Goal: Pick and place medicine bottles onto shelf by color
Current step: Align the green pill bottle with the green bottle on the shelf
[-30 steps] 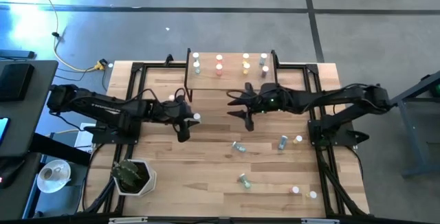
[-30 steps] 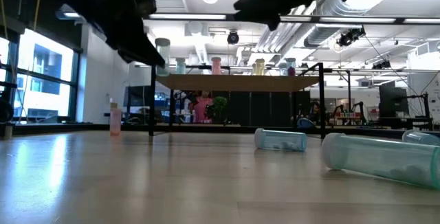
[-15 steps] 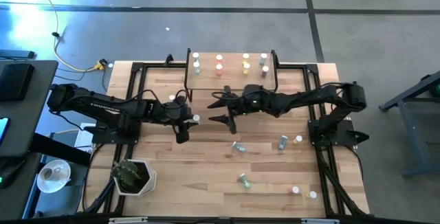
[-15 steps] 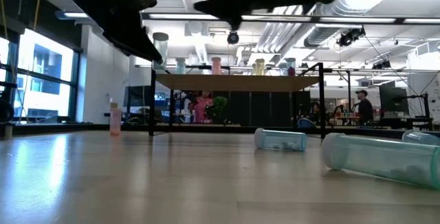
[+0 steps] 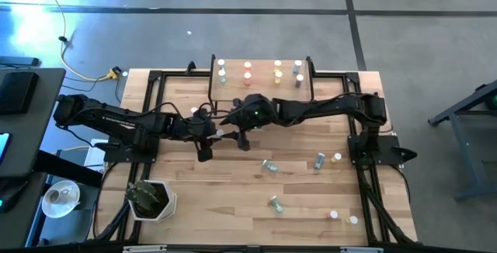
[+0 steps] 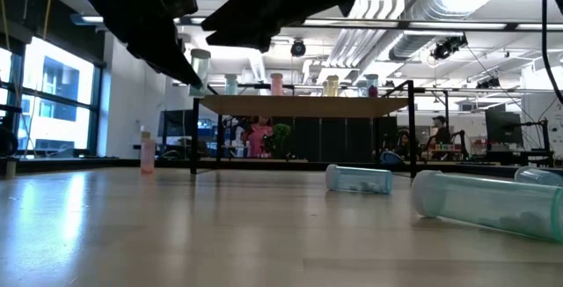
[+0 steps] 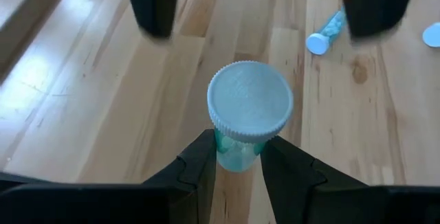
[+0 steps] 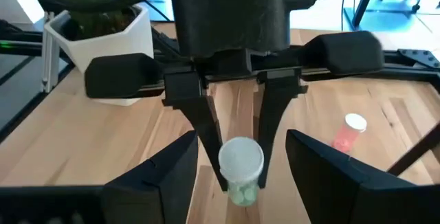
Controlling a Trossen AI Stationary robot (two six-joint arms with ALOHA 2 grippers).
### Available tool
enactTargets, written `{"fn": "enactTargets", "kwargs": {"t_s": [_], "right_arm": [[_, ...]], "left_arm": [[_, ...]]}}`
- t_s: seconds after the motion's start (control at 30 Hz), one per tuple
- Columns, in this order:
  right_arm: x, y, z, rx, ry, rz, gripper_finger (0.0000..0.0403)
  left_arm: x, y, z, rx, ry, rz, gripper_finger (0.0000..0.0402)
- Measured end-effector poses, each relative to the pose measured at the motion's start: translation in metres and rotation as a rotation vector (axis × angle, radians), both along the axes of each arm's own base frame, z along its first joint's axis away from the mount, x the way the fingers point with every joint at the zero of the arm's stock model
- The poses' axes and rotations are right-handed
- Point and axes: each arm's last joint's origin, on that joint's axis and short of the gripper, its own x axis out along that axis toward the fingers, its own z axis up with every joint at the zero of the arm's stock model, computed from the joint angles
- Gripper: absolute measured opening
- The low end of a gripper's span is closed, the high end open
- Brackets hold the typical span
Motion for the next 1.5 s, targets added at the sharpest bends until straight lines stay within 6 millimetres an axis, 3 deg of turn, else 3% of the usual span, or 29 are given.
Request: {"fn": "enactTargets", "kwargs": {"t_s": [0.93,1.5], "right_arm": [[0.0049,-0.0001,-0.0072,-0.012,0.035,0.013,0.0211],[0.0049,-0.0014,-0.0073,0.008,0.039,-0.005,0.012]], "left_arm": [[0.0063,0.002,0.0078,0.039,-0.102,0.028,0.0097],[0.0063,0.0019,0.0079,0.057,-0.095,0.01,0.0097]]}}
